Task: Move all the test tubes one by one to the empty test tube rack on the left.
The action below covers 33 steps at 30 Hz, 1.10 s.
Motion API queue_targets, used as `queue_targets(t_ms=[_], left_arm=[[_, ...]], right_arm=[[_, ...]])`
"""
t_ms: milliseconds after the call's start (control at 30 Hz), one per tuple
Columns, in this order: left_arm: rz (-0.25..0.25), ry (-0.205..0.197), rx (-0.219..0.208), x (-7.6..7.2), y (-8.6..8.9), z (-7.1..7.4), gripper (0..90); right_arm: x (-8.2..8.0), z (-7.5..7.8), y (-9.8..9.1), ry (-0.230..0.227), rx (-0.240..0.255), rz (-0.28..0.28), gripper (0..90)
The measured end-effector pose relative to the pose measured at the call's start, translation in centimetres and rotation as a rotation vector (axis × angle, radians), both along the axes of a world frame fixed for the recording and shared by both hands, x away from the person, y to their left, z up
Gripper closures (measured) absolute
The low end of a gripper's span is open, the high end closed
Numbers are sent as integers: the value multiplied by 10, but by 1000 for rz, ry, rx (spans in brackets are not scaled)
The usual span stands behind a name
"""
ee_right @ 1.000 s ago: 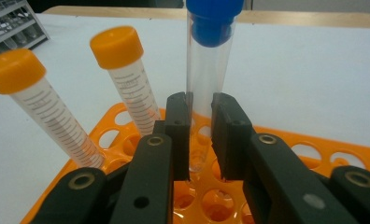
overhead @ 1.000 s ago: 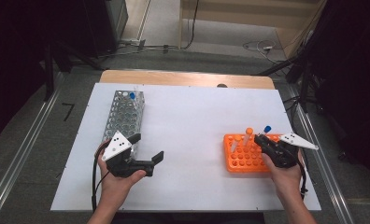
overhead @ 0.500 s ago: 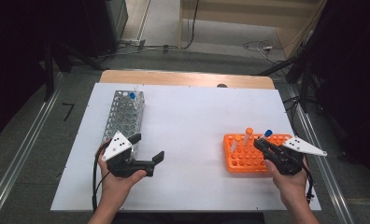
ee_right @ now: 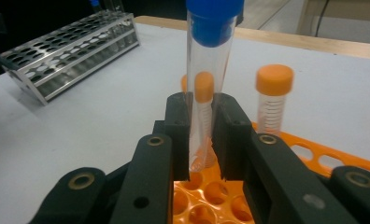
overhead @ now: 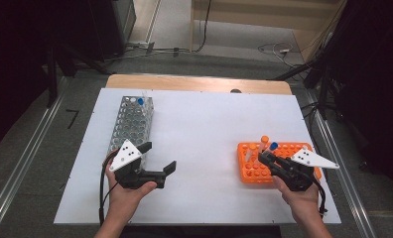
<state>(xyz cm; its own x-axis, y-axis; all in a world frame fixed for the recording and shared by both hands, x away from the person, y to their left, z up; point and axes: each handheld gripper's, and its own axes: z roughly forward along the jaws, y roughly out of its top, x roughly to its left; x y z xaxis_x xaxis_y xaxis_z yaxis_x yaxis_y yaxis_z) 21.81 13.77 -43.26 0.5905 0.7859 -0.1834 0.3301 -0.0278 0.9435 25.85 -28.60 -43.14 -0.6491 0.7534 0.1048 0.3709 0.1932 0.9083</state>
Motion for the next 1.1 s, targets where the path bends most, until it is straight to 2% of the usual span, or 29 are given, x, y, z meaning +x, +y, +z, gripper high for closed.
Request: queue_targets(t_ms=[367, 800, 1100], left_arm=[[-48, 1, 4, -1, -11, 2, 0], [-94, 1, 8, -2, -25, 3, 1], [-130, 3, 13, -2, -37, 2, 9]], right_arm=[[-7, -3, 26, 11, -4, 85, 752], [-16, -11, 63, 14, -39, 186, 752], [-21, -15, 81, 19, -52, 232, 752]])
